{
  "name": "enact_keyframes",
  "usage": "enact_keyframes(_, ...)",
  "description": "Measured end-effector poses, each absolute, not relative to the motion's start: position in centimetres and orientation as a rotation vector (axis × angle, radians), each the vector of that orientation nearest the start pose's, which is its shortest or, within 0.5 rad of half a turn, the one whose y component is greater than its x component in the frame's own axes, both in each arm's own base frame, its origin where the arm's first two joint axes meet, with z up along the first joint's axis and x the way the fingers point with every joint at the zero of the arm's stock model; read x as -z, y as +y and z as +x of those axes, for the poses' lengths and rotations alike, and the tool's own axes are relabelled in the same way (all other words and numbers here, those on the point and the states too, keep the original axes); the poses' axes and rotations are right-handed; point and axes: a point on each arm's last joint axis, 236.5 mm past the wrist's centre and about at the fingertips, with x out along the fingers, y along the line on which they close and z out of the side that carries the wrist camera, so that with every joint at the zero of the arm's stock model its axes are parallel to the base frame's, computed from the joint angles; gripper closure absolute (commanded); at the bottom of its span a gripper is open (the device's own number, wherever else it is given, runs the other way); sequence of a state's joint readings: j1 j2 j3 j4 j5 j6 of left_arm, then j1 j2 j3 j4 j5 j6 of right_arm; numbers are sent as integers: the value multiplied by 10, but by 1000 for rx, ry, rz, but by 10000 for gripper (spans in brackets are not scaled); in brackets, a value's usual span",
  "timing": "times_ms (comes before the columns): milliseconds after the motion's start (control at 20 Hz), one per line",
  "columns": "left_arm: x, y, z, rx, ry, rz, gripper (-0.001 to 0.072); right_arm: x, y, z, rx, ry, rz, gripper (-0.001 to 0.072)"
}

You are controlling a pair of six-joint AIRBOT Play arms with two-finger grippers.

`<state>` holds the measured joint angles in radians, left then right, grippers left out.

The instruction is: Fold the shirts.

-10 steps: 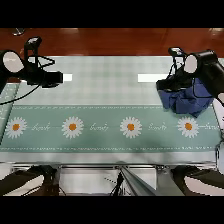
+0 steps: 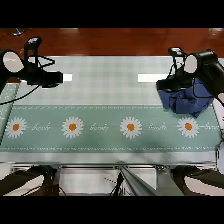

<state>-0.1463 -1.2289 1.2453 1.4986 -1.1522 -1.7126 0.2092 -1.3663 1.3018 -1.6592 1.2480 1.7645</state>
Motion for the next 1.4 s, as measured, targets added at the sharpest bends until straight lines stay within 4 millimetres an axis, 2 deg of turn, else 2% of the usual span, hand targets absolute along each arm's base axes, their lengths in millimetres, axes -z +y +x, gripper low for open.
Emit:
enact_keyframes(400,-61,-74,395,91,1149,-106,689,-20,64,396,0,1295,-49,683)
enact_keyframes(550,-61,-74,397,90,1142,-110,688,-23,64,408,-5,1242,-52,682)
enact_keyframes(600,-62,-74,400,90,1130,-111,686,-25,63,413,-2,1216,-59,611)
enact_keyframes(650,-62,-75,403,91,1121,-113,604,-28,60,421,6,1184,-79,225)
enact_keyframes(700,-61,-75,404,91,1119,-113,264,-31,53,428,22,1151,-109,79)
enact_keyframes(750,-58,-75,408,90,1113,-114,11,-33,42,438,51,1115,-149,78)
enact_keyframes(900,-42,-74,413,81,1139,-106,4,-36,-4,461,173,1045,-258,79)
enact_keyframes(1000,-32,-73,415,75,1161,-100,5,-29,-42,464,280,1048,-226,81)
enact_keyframes(1150,-26,-73,421,72,1155,-98,5,-6,-97,457,416,1096,-89,82)
enact_keyframes(1250,-25,-73,425,72,1144,-98,4,16,-126,446,480,1146,21,84)
enact_keyframes(1400,-25,-73,429,73,1129,-99,5,49,-151,426,529,1241,175,90)
